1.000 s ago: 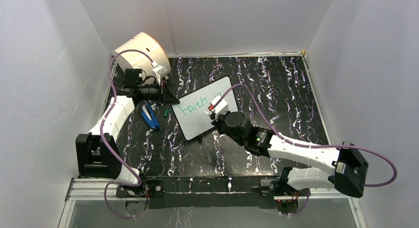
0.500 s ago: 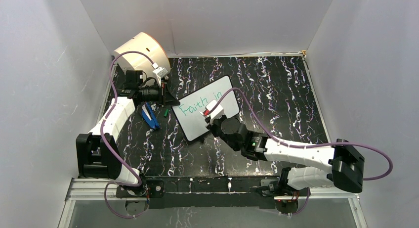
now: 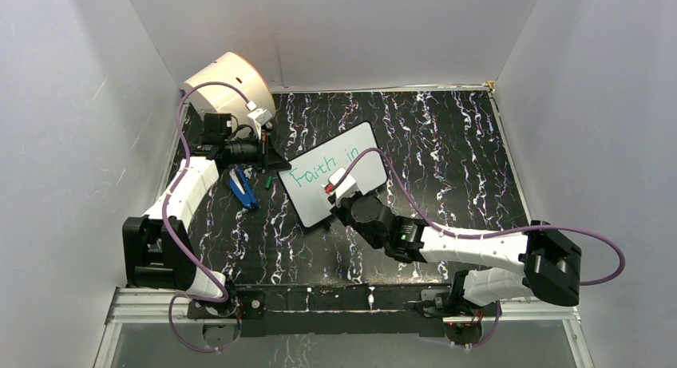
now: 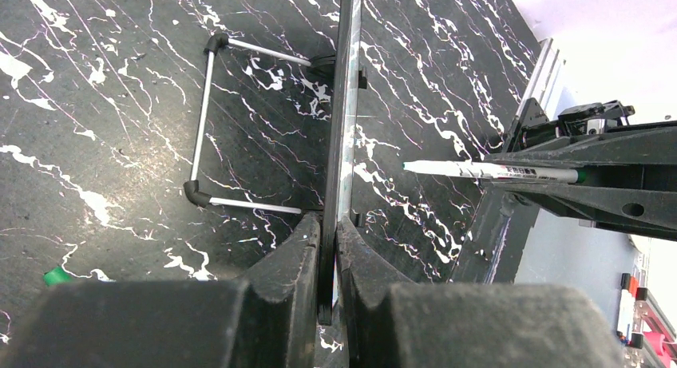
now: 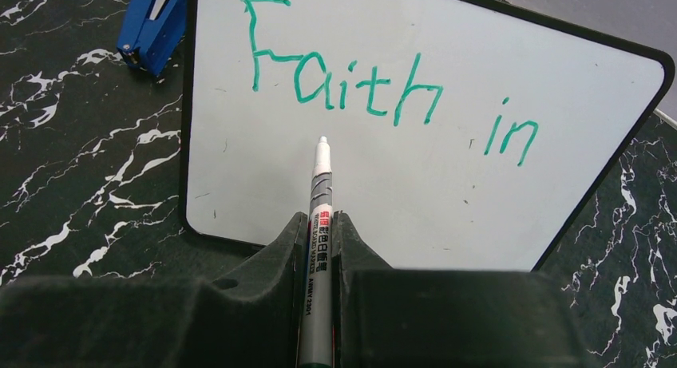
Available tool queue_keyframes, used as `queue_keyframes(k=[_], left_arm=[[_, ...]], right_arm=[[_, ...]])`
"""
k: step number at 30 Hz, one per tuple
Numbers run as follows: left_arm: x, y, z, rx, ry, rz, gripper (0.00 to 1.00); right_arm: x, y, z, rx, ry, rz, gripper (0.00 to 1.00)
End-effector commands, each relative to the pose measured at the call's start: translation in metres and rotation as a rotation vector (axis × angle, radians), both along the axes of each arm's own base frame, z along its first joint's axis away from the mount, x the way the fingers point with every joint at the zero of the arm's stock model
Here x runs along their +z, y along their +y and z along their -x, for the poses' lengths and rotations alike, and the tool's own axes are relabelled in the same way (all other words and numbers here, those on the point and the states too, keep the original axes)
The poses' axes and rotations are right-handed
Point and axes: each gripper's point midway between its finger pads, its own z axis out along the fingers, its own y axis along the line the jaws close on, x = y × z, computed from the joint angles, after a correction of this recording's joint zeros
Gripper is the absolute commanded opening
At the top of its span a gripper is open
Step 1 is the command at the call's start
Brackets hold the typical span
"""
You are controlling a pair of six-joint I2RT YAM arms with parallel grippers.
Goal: Write a sentence on the whiteboard
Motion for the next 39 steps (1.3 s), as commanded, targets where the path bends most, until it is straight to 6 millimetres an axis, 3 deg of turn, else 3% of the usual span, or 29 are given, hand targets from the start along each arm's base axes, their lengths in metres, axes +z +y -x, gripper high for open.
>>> queue_keyframes(k=[1, 14, 39], left_arm=[[-0.006, 0.001, 0.007, 0.014, 0.021, -0.039, 0.00], [-0.006, 0.001, 0.006, 0.010, 0.026, -0.038, 0.00], [-0.010, 0.002, 0.004, 0.017, 0.037, -0.051, 0.00]], right_arm=[[0.020, 0.010, -0.001, -0.012, -0.034, -0.080, 0.00], [0.001, 0.031, 0.007, 0.021, -0.008, -0.066, 0.00], [-0.009, 0.060, 0.019, 0.077, -0.009, -0.062, 0.00]])
